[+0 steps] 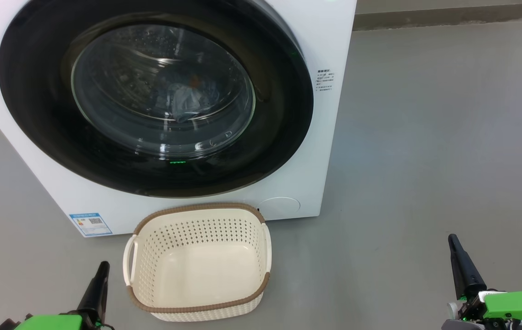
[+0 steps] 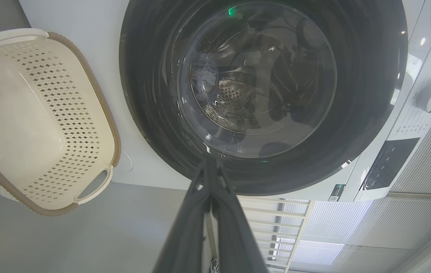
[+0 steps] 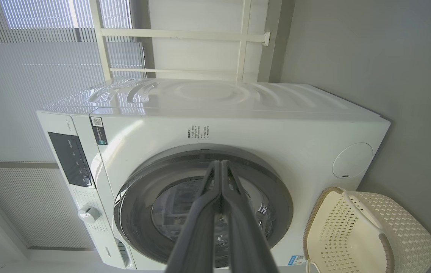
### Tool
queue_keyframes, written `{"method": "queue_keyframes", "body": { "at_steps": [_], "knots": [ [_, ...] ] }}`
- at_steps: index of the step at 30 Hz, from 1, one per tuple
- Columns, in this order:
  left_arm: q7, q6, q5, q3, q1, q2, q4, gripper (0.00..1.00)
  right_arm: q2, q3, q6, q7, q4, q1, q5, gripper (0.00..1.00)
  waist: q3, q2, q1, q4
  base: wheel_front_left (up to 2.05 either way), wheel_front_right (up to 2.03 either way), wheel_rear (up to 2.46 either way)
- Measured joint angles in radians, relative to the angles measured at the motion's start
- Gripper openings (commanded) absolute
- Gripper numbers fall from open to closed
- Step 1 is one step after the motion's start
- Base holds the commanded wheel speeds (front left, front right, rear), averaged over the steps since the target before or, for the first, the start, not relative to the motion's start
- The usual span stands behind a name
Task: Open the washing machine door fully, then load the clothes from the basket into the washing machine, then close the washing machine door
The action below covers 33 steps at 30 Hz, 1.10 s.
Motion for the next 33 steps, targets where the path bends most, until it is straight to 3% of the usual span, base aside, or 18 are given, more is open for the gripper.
{"method": "queue_keyframes", "body": {
  "at_steps": [33],
  "knots": [
    [0.000,0.000,0.000,0.000,0.000,0.000,0.000,0.00,0.000,0.000,0.000,0.000,0.000,0.000,0.000,0.00,0.000,0.0000,-0.0001,0.000,0.00,0.00,0.00]
  ]
}}
